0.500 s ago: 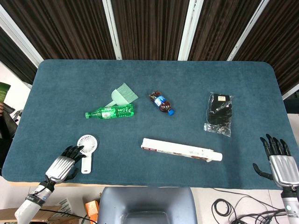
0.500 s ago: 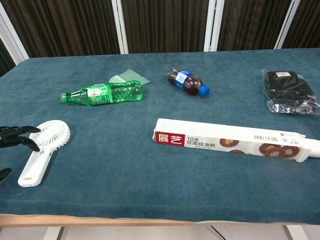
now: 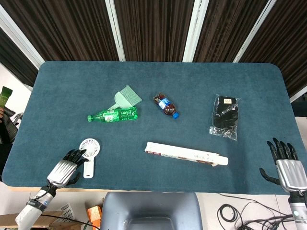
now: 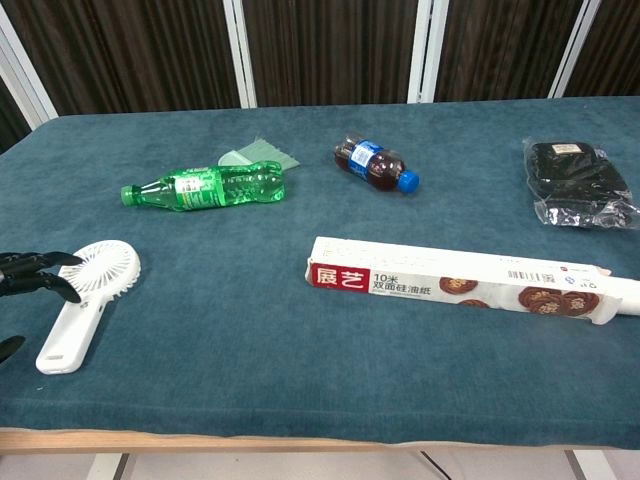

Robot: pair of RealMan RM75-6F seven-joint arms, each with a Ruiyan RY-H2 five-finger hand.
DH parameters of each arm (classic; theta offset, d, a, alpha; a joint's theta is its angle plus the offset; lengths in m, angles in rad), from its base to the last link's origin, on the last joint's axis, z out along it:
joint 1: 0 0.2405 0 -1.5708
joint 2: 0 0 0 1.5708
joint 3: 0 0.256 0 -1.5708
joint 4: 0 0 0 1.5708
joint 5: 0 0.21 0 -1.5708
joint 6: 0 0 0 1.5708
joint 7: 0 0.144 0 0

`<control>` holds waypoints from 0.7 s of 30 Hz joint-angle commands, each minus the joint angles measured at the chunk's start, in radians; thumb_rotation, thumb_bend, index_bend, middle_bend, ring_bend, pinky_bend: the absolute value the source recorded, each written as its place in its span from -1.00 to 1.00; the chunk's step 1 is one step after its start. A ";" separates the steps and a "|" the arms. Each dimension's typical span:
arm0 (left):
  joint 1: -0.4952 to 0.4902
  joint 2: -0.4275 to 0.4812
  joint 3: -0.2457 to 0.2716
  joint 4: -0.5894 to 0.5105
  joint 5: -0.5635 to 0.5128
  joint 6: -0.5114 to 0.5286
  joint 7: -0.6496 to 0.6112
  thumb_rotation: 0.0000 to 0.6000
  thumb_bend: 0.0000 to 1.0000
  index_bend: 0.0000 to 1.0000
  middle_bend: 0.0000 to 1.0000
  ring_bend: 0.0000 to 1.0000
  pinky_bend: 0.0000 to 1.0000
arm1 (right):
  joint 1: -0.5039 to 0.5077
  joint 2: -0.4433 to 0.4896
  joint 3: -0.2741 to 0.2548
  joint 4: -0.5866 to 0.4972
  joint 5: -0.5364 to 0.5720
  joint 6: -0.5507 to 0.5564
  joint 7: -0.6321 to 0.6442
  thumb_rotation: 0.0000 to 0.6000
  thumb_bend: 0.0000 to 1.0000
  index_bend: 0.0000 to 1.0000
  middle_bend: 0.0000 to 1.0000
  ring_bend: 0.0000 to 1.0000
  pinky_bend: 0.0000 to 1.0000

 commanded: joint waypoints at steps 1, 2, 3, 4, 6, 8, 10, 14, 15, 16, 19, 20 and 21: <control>-0.001 -0.001 0.000 0.001 -0.002 -0.004 -0.001 1.00 0.06 -0.46 -1.00 -1.00 -0.86 | -0.001 0.000 0.000 0.000 0.000 0.001 0.001 0.59 -0.47 -1.00 -1.00 -1.00 -1.00; -0.002 -0.001 0.000 0.001 -0.004 -0.006 -0.002 1.00 0.06 -0.46 -1.00 -1.00 -0.86 | -0.001 0.001 0.001 0.000 0.000 0.001 0.001 0.59 -0.47 -1.00 -1.00 -1.00 -1.00; -0.002 -0.001 0.000 0.002 -0.004 -0.006 -0.003 1.00 0.06 -0.46 -1.00 -1.00 -0.86 | -0.001 0.001 0.001 0.000 0.000 0.000 0.001 0.59 -0.47 -1.00 -1.00 -1.00 -1.00; -0.002 -0.001 0.001 0.002 -0.003 -0.005 -0.003 1.00 0.06 -0.46 -1.00 -1.00 -0.86 | -0.001 0.000 0.002 0.001 0.002 -0.001 0.001 0.59 -0.47 -1.00 -1.00 -1.00 -1.00; -0.002 -0.002 0.001 0.002 -0.002 -0.004 -0.002 1.00 0.06 -0.46 -1.00 -1.00 -0.86 | 0.001 0.000 0.003 0.001 0.004 -0.005 0.001 0.59 -0.47 -1.00 -1.00 -1.00 -1.00; -0.004 -0.004 0.002 0.004 -0.001 -0.006 0.000 1.00 0.06 -0.46 -1.00 -1.00 -0.86 | 0.002 0.000 0.004 0.002 0.005 -0.008 -0.001 0.59 -0.47 -1.00 -1.00 -1.00 -1.00; -0.005 -0.005 0.003 0.005 -0.003 -0.011 0.000 1.00 0.06 -0.46 -1.00 -1.00 -0.86 | 0.002 -0.001 0.003 0.001 0.004 -0.009 -0.003 0.59 -0.47 -1.00 -1.00 -1.00 -1.00; -0.007 -0.005 0.003 0.006 -0.007 -0.016 0.004 1.00 0.06 -0.46 -1.00 -1.00 -0.86 | 0.000 0.000 0.005 0.000 0.007 -0.009 -0.004 0.59 -0.47 -1.00 -1.00 -1.00 -1.00; -0.007 -0.006 0.003 0.006 -0.009 -0.018 0.004 1.00 0.06 -0.46 -1.00 -1.00 -0.86 | 0.000 0.000 0.005 0.000 0.007 -0.009 -0.004 0.59 -0.47 -1.00 -1.00 -1.00 -1.00; -0.008 -0.006 0.003 0.007 -0.011 -0.020 0.005 1.00 0.06 -0.46 -1.00 -1.00 -0.86 | -0.001 0.001 0.005 -0.001 0.007 -0.009 -0.003 0.59 -0.47 -1.00 -1.00 -1.00 -1.00; -0.011 -0.006 0.004 0.007 -0.014 -0.026 0.006 1.00 0.06 -0.46 -1.00 -1.00 -0.86 | -0.001 0.001 0.005 -0.001 0.006 -0.007 -0.005 0.60 -0.47 -1.00 -1.00 -1.00 -1.00; -0.011 -0.006 0.004 0.007 -0.014 -0.026 0.007 1.00 0.06 -0.46 -1.00 -1.00 -0.86 | -0.001 0.001 0.005 -0.002 0.006 -0.008 -0.005 0.59 -0.47 -1.00 -1.00 -1.00 -1.00; -0.011 -0.006 0.004 0.007 -0.013 -0.026 0.007 1.00 0.06 -0.46 -1.00 -1.00 -0.86 | -0.001 0.001 0.005 -0.002 0.005 -0.008 -0.005 0.59 -0.47 -1.00 -1.00 -1.00 -1.00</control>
